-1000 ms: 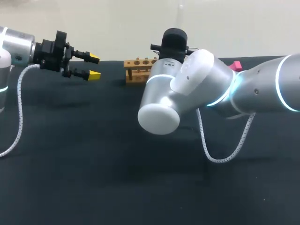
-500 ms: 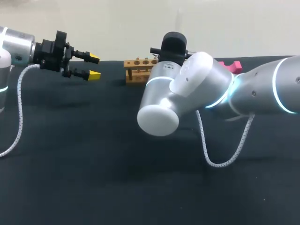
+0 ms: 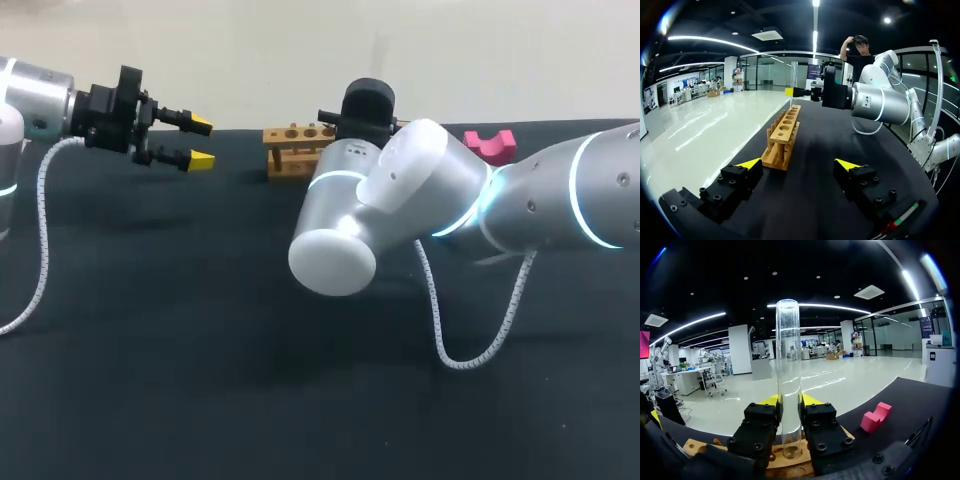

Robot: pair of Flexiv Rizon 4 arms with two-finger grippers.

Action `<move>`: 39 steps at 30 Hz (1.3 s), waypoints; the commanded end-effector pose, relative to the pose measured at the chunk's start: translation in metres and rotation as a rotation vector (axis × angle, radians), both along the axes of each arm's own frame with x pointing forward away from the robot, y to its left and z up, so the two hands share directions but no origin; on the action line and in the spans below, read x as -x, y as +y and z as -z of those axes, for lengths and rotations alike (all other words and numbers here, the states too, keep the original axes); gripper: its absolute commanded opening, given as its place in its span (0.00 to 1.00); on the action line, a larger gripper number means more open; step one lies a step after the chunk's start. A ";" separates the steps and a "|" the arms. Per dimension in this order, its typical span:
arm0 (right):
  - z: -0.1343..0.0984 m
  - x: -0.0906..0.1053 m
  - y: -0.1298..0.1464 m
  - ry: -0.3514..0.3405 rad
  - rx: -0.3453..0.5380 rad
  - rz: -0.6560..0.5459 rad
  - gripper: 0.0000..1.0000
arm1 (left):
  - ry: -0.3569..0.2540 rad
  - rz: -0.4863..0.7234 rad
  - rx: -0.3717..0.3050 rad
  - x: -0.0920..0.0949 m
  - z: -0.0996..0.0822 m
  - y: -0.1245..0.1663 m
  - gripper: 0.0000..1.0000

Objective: Grasp the test tube, adjust it, and insert it.

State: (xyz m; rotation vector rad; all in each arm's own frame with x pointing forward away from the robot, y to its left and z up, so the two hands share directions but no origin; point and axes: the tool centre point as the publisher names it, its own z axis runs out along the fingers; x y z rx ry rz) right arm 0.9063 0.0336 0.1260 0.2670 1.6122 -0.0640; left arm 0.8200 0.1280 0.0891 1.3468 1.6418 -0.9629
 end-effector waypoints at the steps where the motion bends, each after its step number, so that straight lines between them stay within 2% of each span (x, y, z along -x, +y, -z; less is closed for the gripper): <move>1: 0.006 -0.001 0.000 -0.004 -0.004 0.004 0.00 | -0.003 0.002 0.002 0.000 0.001 0.001 1.00; 15: 0.021 0.001 -0.004 0.026 -0.017 0.005 0.00 | -0.003 0.002 0.002 0.000 0.001 0.001 1.00; 16: 0.022 0.002 -0.003 0.030 -0.018 0.002 0.05 | -0.003 0.002 0.002 0.000 0.001 0.001 1.00; 18: 0.023 0.002 -0.003 0.032 -0.019 0.001 0.08 | -0.003 0.002 0.002 0.000 0.001 0.001 1.00; 26: 0.021 0.003 -0.003 0.034 -0.019 0.003 0.40 | -0.003 0.002 0.002 0.000 0.001 0.001 1.00; 30: 0.019 0.005 -0.003 0.033 -0.017 0.006 0.42 | -0.003 0.002 0.002 0.000 0.001 0.001 1.00; 39: 0.012 0.011 0.004 0.026 -0.009 -0.005 0.41 | -0.003 0.002 0.002 0.000 0.001 0.001 1.00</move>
